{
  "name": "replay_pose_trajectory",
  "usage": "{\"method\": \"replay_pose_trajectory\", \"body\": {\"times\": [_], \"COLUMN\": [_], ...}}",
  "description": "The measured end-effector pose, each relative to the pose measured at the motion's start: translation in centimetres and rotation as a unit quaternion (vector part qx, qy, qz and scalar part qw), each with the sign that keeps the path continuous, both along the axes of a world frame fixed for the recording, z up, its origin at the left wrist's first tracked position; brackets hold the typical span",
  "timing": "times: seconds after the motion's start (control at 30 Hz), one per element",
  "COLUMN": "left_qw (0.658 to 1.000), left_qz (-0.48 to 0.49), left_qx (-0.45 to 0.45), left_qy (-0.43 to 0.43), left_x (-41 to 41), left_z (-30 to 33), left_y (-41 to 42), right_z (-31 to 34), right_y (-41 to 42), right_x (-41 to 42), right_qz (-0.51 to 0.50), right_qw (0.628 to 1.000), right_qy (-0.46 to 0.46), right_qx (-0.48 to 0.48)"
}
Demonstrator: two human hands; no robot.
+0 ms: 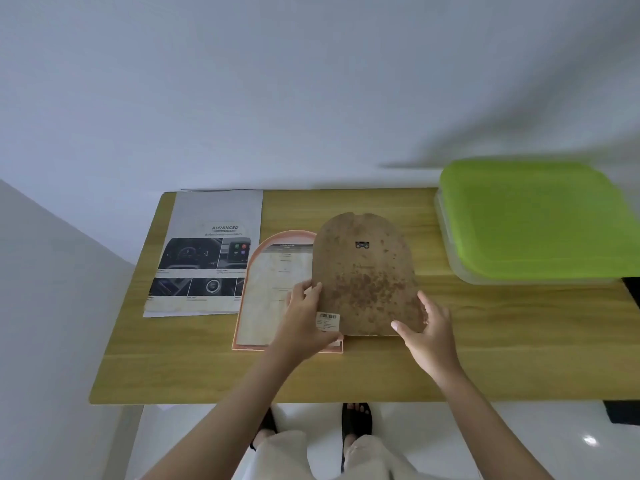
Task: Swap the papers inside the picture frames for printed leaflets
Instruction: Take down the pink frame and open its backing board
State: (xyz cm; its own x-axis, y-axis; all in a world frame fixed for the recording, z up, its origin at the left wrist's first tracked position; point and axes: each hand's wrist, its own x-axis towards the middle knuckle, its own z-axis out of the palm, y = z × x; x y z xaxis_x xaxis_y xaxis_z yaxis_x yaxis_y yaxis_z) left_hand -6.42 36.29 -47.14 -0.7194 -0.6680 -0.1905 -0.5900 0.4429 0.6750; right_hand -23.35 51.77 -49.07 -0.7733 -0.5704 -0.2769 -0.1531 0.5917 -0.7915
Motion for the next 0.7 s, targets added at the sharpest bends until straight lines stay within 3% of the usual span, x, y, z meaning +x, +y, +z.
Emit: {"method": "replay_pose_trajectory", "body": {"times": [0.17,0.43,0.7], "left_qw": [0.999,0.995,0.994], "left_qz": [-0.005,-0.013,-0.004], "left_qx": [0.032,-0.012,-0.021], "left_qy": [-0.005,-0.095,-0.112], "left_x": [-3.8,-6.4,-6.5], "left_z": [-0.7,-2.8,-3.1], "left_y": [3.4,6.4,6.8], "right_z": [-0.7,-3.5,-5.4], "right_y": [3.8,6.6,6.7], "right_x": [-3.7,-6.2,-6.2], "right_qz": [0.006,0.08,0.07], "right_qw": [0.999,0.987,0.977], "right_qy": [0.021,0.132,0.202], "right_qx": [0.033,0.049,0.03]}}
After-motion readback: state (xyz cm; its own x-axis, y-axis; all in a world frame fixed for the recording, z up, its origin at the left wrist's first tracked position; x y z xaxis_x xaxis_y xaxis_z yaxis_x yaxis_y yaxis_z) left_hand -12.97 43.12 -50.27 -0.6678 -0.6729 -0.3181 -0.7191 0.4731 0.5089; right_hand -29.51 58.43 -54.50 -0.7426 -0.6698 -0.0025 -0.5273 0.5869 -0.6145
